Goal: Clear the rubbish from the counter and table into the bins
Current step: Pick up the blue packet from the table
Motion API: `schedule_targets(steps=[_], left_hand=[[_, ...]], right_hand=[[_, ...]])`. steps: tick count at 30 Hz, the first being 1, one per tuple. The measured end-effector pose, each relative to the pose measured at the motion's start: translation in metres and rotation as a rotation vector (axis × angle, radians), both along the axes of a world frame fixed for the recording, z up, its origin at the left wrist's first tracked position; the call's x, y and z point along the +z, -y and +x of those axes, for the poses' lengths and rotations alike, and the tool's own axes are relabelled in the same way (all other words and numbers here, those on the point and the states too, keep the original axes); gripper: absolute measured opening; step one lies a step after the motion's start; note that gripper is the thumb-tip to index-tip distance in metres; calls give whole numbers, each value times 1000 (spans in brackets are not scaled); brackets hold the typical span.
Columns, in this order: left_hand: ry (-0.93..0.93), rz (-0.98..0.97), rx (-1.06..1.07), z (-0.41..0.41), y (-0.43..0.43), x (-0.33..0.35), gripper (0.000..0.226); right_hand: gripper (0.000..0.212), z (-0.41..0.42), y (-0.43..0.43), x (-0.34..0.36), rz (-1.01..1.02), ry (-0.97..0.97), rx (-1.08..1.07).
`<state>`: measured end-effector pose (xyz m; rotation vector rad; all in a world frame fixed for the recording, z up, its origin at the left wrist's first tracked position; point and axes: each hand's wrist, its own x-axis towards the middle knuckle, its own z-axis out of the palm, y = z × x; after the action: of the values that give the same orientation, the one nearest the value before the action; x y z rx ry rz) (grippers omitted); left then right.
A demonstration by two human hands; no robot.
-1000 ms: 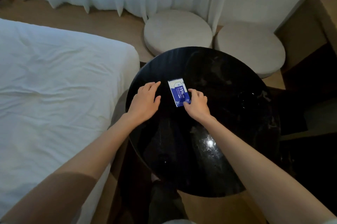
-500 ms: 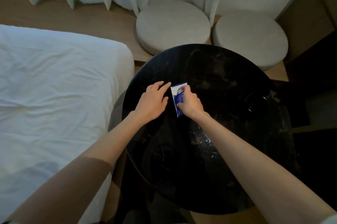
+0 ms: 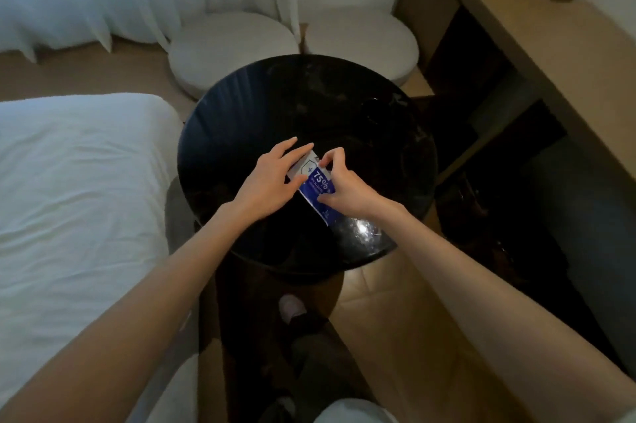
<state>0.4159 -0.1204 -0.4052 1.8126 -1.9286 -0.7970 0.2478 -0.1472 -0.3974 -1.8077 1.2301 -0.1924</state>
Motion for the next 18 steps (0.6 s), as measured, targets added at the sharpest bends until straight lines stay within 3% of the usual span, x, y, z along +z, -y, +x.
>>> schedule_targets(steps=[9,18], left_hand=[[-101,9,-286,-110,-107,20,44],[-97,81,-347,-235,-153,9,19]], right_hand=[[37,-130,-154,15,-40,-89,-177],[16,-262,-211,20,-132,-148,-354]])
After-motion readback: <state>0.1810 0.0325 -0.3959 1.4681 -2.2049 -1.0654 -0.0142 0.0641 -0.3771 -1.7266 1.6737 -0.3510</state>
